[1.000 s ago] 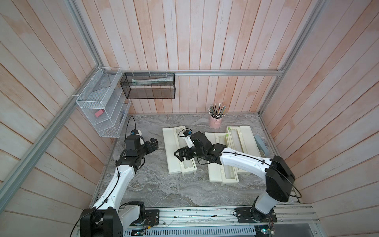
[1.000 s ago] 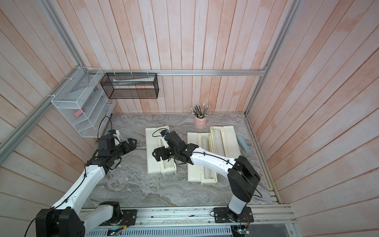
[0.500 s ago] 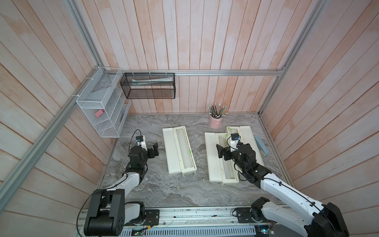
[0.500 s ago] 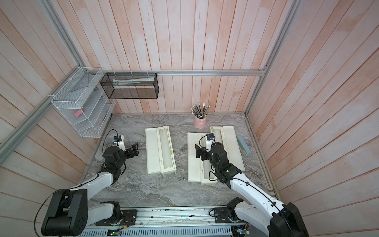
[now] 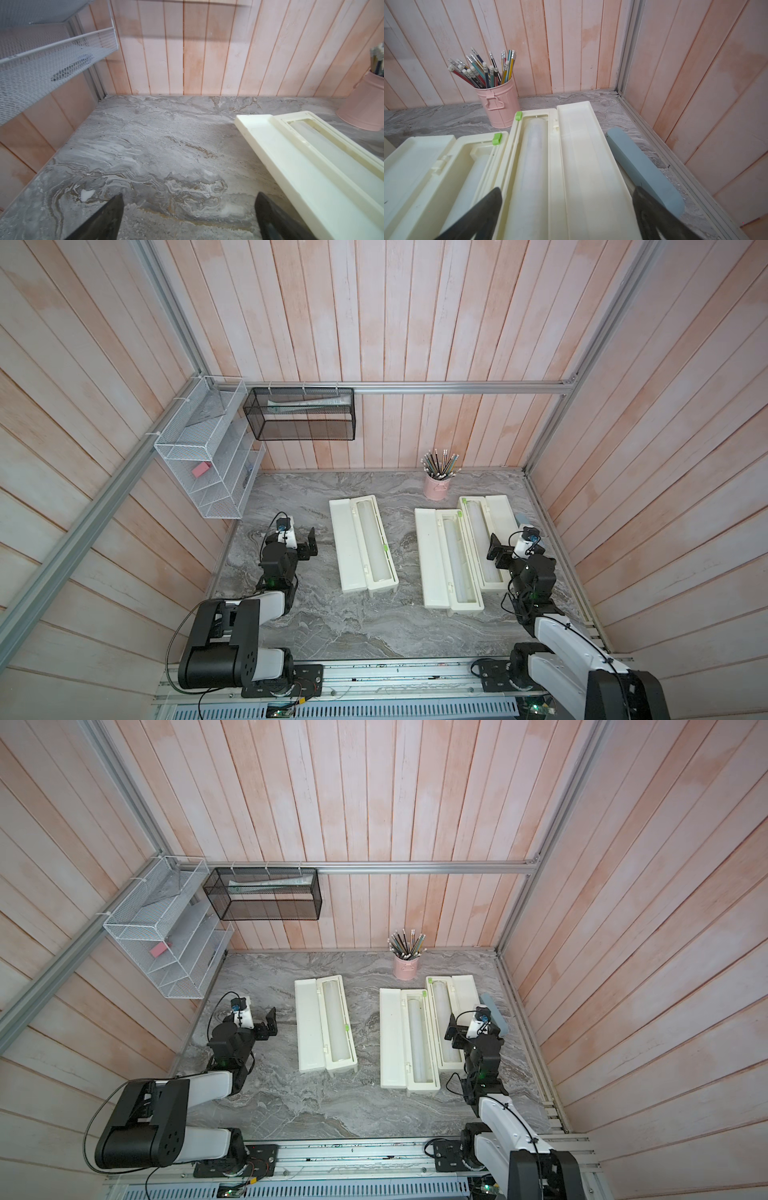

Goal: Put plastic wrap rolls into dispensers
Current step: Reset both arms

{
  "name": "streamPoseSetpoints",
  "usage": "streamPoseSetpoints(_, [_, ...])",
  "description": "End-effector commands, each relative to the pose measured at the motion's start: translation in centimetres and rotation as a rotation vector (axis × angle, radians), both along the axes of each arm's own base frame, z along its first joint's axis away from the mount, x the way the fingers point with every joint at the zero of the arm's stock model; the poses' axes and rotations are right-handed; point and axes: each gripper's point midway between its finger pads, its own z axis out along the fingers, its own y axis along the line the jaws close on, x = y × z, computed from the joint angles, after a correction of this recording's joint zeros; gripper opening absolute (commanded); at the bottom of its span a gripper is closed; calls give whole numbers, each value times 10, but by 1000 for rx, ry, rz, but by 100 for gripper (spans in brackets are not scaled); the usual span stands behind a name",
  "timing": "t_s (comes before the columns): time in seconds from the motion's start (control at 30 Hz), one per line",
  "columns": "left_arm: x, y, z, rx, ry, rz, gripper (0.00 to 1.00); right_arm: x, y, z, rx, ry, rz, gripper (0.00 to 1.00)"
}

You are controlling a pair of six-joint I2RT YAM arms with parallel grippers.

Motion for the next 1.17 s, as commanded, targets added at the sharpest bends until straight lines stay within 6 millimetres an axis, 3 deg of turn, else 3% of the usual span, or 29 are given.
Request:
streamPoseSetpoints(0.0, [-2, 4, 14, -7, -79, 6, 100, 9, -2, 18, -21, -121, 13, 98])
streamPoseSetpoints(0.2, [-16, -3, 5, -12, -188, -29, 100, 23, -14, 6, 39, -163, 50, 98])
streamPoseSetpoints(0.33, [8, 2, -9, -24, -71, 0, 100, 25, -18, -6, 60, -181, 36, 98])
streamPoseSetpoints(0.5, [5, 3, -8, -20, -83, 6, 100, 41, -13, -22, 14, -88, 49, 98])
streamPoseSetpoints(1.13, [4, -8, -8, -18, -82, -79, 100, 40, -14, -19, 17, -116, 21, 98])
